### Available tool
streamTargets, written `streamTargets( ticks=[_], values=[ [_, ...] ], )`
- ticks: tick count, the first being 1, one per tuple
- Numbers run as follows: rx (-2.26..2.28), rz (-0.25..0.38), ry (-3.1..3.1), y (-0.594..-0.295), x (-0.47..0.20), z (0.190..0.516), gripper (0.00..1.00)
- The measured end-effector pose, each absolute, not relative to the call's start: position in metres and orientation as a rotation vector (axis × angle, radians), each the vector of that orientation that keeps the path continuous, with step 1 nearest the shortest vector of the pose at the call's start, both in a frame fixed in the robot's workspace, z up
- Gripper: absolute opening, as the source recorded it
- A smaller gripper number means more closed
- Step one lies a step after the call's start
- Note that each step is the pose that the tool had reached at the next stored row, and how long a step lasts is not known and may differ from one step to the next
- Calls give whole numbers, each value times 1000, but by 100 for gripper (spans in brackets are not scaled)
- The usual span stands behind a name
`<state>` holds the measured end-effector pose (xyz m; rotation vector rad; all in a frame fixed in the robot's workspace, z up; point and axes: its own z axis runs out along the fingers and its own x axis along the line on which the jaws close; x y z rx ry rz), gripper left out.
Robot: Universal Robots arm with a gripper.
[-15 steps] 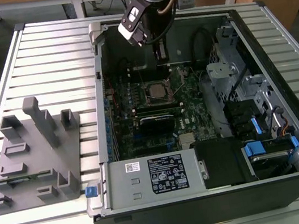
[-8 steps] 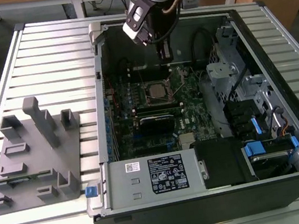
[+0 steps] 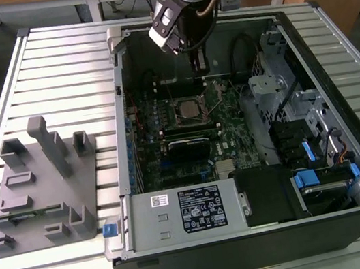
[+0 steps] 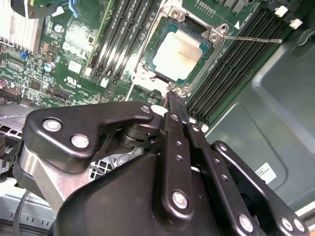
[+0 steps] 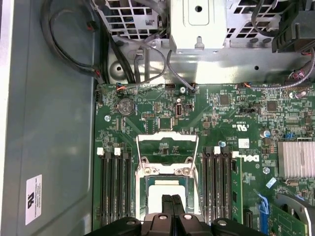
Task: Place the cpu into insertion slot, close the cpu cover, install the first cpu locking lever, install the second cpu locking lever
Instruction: 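Close the cpu cover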
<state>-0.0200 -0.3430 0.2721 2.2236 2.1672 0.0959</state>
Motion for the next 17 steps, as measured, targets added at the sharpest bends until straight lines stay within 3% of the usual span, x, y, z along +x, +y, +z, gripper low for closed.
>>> streamTargets(
  ticks=[17],
  values=[
    [2224,96,2167,-343,-11,272,10]
  ],
)
